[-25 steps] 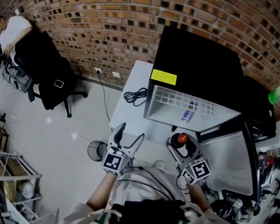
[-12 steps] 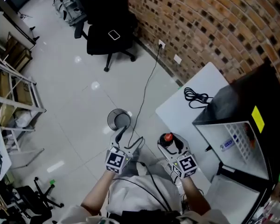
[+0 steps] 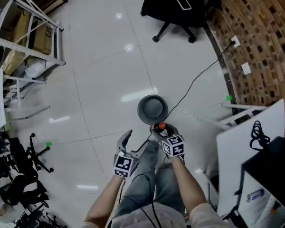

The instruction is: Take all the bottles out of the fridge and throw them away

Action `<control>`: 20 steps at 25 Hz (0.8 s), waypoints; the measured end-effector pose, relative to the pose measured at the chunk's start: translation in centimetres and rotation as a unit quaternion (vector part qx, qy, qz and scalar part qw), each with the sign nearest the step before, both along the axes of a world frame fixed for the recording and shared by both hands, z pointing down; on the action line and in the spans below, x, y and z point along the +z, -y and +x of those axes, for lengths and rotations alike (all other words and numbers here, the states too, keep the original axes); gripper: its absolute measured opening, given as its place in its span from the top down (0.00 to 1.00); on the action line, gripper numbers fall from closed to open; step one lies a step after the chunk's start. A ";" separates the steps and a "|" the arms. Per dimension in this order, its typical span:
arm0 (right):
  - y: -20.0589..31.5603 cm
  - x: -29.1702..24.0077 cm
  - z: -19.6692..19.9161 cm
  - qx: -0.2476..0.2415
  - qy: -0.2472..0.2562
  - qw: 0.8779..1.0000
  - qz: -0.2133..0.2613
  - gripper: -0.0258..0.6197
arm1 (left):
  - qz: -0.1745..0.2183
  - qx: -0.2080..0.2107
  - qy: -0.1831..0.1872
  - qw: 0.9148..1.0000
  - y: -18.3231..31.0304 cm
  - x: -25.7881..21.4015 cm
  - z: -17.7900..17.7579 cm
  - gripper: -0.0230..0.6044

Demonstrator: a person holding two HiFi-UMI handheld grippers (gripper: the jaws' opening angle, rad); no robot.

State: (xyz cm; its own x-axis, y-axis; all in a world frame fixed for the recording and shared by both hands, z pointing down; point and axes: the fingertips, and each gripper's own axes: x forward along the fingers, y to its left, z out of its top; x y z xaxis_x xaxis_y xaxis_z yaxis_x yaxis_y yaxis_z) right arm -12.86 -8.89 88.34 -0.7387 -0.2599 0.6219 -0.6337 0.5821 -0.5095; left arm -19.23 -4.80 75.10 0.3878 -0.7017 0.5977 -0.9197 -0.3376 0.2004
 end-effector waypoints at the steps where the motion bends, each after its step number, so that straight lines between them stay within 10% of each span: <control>1: 0.1 3.5 -1.4 0.003 -0.005 1.000 -0.021 0.48 | -0.010 -0.011 -0.002 1.000 -0.3 1.7 -0.9 0.43; 9: 0.1 29.5 -3.0 0.055 -0.126 0.980 -0.144 0.55 | -0.060 -0.115 -0.022 0.991 -1.3 11.9 -6.3 0.43; 13: 1.4 30.3 -4.1 -0.005 -0.171 0.983 -0.060 0.75 | -0.062 -0.129 -0.025 0.989 -1.3 14.5 -7.3 0.43; 20: 0.0 25.3 -4.1 -0.018 -0.154 0.985 -0.075 0.51 | -0.056 -0.090 -0.030 0.994 -2.5 12.4 -5.9 0.43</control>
